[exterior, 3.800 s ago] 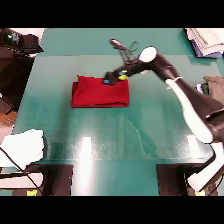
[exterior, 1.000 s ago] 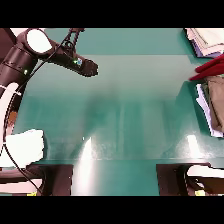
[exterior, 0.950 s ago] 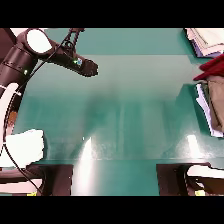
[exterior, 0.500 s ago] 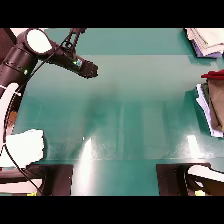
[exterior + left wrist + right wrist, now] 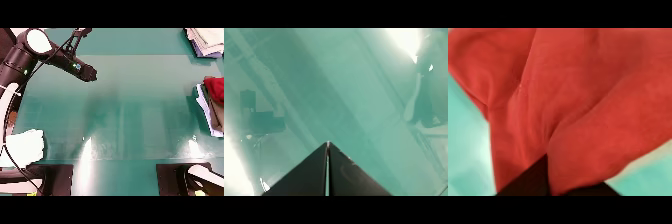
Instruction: Fold the shirts.
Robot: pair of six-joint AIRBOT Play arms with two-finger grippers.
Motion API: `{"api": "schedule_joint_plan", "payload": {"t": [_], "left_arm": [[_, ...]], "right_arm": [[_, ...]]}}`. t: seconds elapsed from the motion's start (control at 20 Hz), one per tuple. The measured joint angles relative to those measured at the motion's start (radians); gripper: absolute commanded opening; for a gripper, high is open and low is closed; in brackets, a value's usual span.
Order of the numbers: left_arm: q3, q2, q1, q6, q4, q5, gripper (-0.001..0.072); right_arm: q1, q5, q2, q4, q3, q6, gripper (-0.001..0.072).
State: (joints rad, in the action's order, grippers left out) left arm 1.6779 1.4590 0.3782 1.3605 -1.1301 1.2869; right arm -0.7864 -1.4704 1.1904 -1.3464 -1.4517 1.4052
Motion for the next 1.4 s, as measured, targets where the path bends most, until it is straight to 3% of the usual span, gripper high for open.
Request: {"api": "schedule_joint_plan", "payload": {"t": [0.05, 0.25, 0.75, 0.8, 0.9, 1.0, 1.05, 1.25, 1.4], "left_arm": [[0.000, 0.000, 0.000, -0.002, 0.000, 0.002, 0.0025], [0.000, 0.000, 0.000, -0.005, 0.000, 0.006, 0.0025], [0.000, 0.000, 0.000, -0.007, 0.001, 0.005, 0.0025], [0.000, -0.001, 0.000, -0.007, 0.001, 0.008, 0.0025], [0.000, -0.001, 0.000, -0.005, 0.005, 0.014, 0.0025], [0.000, -0.001, 0.000, -0.004, 0.010, 0.014, 0.0025], [0.000, -0.001, 0.000, -0.003, 0.012, 0.013, 0.0025], [0.000, -0.001, 0.000, -0.001, 0.014, -0.009, 0.0025], [0.000, -0.001, 0.000, 0.000, 0.015, -0.016, 0.0025]], "right_arm": [[-0.002, 0.000, -0.016, -0.032, 0.036, 0.002, 0.0623], [-0.003, -0.005, -0.069, -0.126, 0.135, 0.011, 0.0622], [0.044, 0.007, -0.232, -0.186, 0.174, 0.115, 0.0599], [0.044, 0.006, -0.242, -0.175, 0.174, 0.122, 0.0549], [0.043, 0.004, -0.257, -0.094, 0.175, 0.130, 0.0518], [0.043, 0.004, -0.266, 0.029, 0.175, 0.135, 0.0162], [0.043, 0.004, -0.268, 0.100, 0.175, 0.136, 0.0033], [0.052, 0.002, -0.274, 0.307, 0.175, 0.137, 0.0019], [0.111, -0.015, -0.275, 0.375, 0.175, 0.134, 0.0019]]}}
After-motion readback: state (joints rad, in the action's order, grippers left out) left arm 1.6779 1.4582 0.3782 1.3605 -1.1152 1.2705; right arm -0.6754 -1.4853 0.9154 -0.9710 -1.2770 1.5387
